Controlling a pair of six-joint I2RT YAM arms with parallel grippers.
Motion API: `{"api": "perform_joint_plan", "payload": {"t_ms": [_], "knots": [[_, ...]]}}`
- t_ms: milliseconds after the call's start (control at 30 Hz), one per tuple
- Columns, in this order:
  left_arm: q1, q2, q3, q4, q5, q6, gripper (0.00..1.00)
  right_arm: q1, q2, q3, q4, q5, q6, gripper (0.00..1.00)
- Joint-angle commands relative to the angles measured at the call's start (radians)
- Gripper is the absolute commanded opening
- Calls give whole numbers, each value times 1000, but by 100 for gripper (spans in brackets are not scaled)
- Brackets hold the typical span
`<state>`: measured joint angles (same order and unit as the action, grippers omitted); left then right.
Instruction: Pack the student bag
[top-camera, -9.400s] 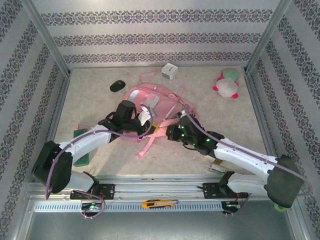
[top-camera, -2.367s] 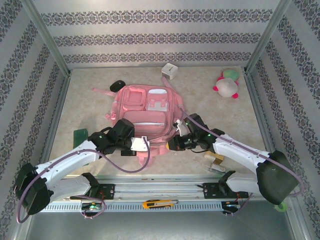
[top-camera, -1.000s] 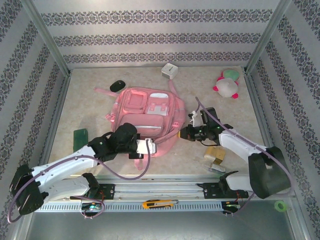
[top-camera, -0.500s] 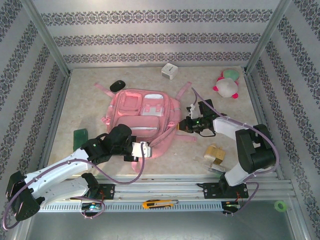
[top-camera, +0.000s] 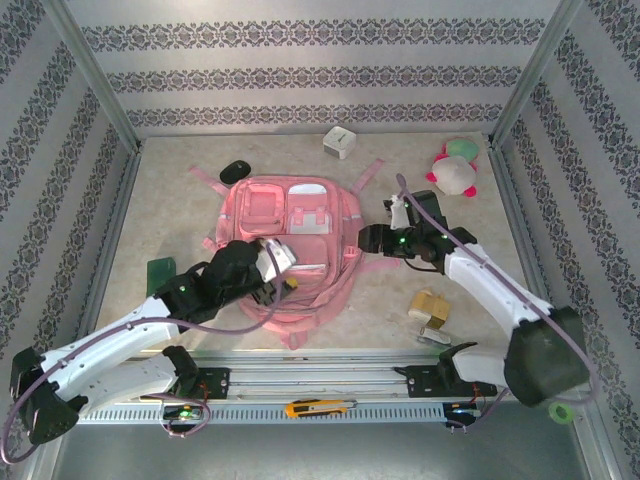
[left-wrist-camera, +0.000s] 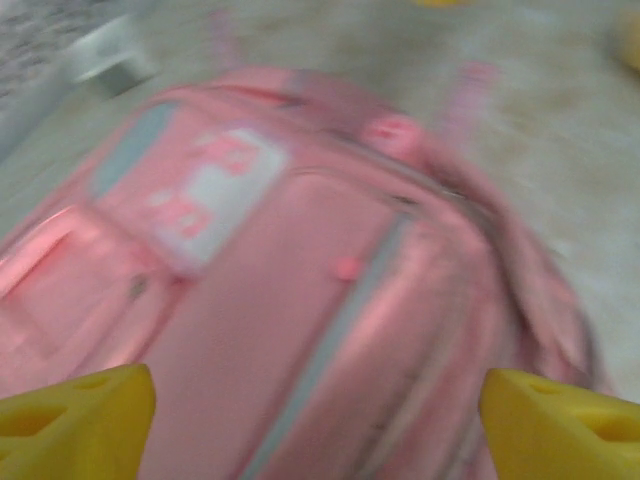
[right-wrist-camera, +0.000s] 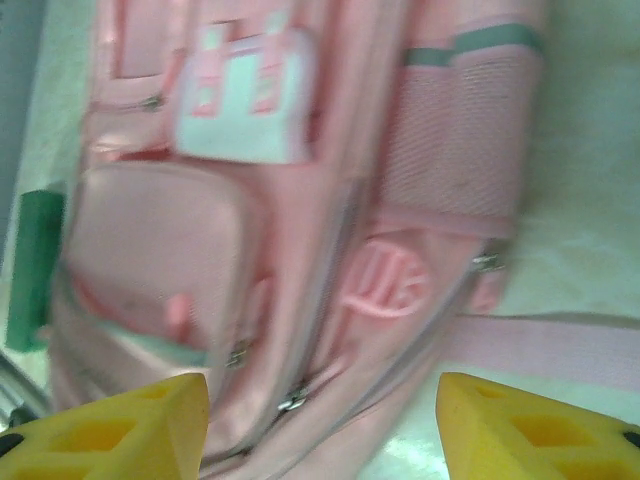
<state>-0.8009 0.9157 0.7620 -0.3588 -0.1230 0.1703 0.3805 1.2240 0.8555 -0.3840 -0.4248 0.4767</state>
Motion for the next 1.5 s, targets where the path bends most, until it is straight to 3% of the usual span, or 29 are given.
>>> {"api": "perform_joint_plan", "payload": {"t_ms": [0, 133, 233, 400, 533, 800, 1033, 1200, 1400, 1467], "knots": [[103, -49, 37, -112, -252, -364, 85, 93, -30, -4, -91, 93, 108, 60], [287, -101, -53, -126, -130, -565, 84, 204, -2, -40, -53, 161, 220, 59], [351, -120, -159, -21, -23, -637, 81, 242, 54, -62, 11, 146, 236, 57], [367, -36, -278, 148, 53, -735, 68, 251, 169, -91, 152, 75, 204, 45], [365, 87, -327, 289, 129, -766, 57, 225, 238, -142, 229, 118, 241, 33], [362, 274, -298, 469, 126, -757, 56, 97, 264, -233, 365, 124, 257, 28], [361, 370, -183, 505, 90, -673, 61, 15, 286, -83, 234, 69, 129, 31], [361, 310, -60, 376, 66, -544, 64, -15, 162, 35, -19, 124, 33, 53], [360, 161, 91, 171, 129, -204, 69, -68, -58, 98, -188, 90, -68, 57], [360, 145, 122, 111, 211, -35, 69, -81, -116, 107, -217, 54, -102, 58]]}}
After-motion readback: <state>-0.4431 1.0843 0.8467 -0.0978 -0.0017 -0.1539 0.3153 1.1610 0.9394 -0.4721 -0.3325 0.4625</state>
